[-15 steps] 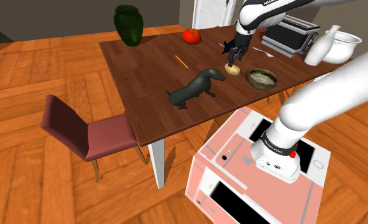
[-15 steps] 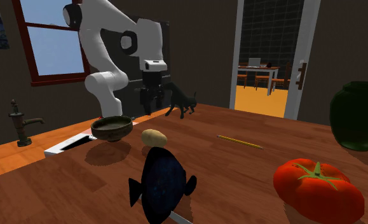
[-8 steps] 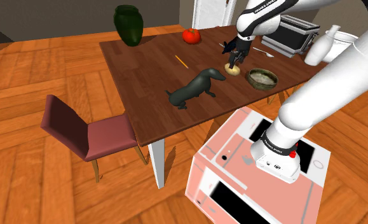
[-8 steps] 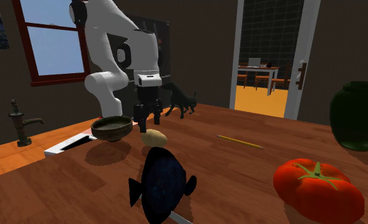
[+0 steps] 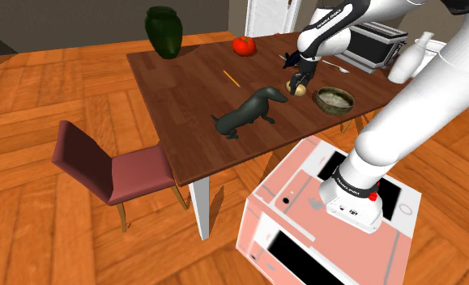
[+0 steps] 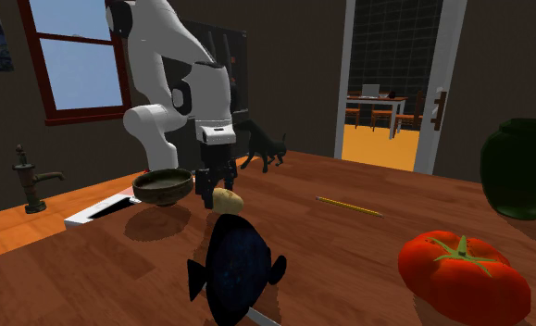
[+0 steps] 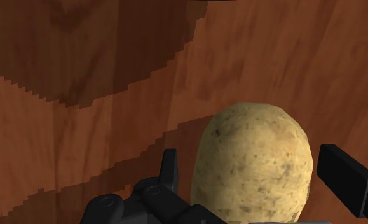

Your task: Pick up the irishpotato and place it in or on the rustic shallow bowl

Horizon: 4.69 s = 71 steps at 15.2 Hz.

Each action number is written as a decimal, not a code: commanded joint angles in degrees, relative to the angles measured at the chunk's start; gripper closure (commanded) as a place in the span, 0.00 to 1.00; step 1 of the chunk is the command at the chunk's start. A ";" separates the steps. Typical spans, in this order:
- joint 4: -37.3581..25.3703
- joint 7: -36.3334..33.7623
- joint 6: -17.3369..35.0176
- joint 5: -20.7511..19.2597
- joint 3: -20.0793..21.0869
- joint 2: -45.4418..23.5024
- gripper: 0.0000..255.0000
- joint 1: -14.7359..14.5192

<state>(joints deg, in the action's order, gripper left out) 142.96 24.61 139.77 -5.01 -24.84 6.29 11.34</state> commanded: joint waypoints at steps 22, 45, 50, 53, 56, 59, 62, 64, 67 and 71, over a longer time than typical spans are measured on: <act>-1.70 -1.12 -4.91 -1.50 0.50 3.44 1.00 0.27; -12.35 -2.80 -23.78 -3.32 2.84 11.99 1.00 0.58; -3.90 -1.51 -25.48 -7.45 2.15 22.58 1.00 4.08; 0.42 -0.16 -27.29 -9.82 1.59 28.92 1.00 6.66; 4.18 1.68 -29.65 -12.11 0.87 35.22 1.00 9.57; 7.26 3.98 -32.43 -14.34 -0.08 41.26 1.00 12.68; 9.30 3.89 -30.01 -14.98 -0.77 40.88 1.00 12.96; 10.61 3.81 -28.37 -15.43 -1.28 40.54 1.00 13.11; 12.51 3.70 -25.82 -16.14 -2.07 39.87 1.00 13.33; 14.88 3.55 -22.26 -17.13 -3.20 38.66 1.00 13.59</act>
<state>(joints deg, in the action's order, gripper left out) 157.18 28.15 116.32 -21.81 -27.62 45.43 24.86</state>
